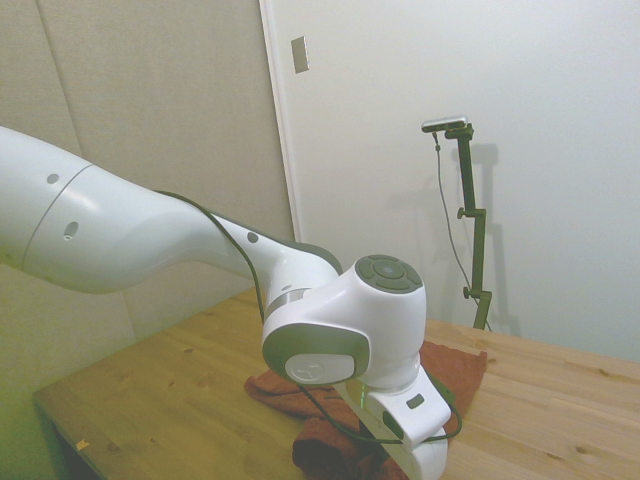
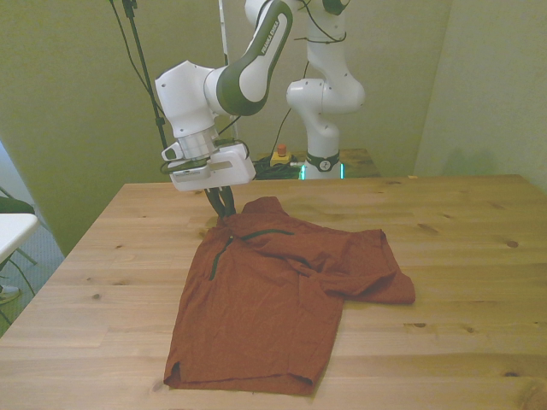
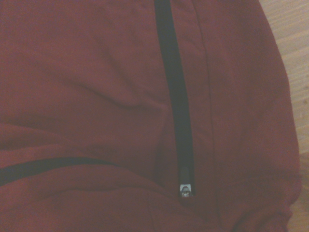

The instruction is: Fold the shorts

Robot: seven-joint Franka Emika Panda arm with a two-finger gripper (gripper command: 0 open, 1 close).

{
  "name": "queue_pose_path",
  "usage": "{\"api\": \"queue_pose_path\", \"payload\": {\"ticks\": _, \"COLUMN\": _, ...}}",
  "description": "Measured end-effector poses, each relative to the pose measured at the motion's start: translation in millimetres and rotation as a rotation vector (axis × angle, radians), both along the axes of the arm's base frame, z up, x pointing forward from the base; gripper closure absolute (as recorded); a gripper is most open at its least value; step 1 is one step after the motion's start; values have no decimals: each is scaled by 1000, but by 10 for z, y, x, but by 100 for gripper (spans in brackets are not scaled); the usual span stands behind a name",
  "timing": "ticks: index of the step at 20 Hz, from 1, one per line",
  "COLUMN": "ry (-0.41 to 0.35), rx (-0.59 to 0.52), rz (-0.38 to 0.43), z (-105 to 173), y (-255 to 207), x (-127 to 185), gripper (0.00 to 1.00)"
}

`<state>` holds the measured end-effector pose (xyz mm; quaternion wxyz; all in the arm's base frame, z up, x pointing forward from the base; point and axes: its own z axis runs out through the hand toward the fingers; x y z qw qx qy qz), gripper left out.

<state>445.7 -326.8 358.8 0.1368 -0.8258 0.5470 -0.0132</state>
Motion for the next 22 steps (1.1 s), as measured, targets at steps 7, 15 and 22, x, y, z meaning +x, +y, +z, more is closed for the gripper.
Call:
{"api": "queue_pose_path", "payload": {"ticks": 7, "ry": 26, "rx": -57, "rz": 13, "z": 99, "y": 71, "x": 54, "gripper": 0}}
{"api": "queue_pose_path", "payload": {"ticks": 15, "ry": 79, "rx": -492, "rz": 108, "z": 757, "y": 1430, "x": 117, "gripper": 0}}
{"api": "queue_pose_path", "payload": {"ticks": 22, "ry": 41, "rx": -832, "rz": 402, "z": 182, "y": 3001, "x": 393, "gripper": 0}}
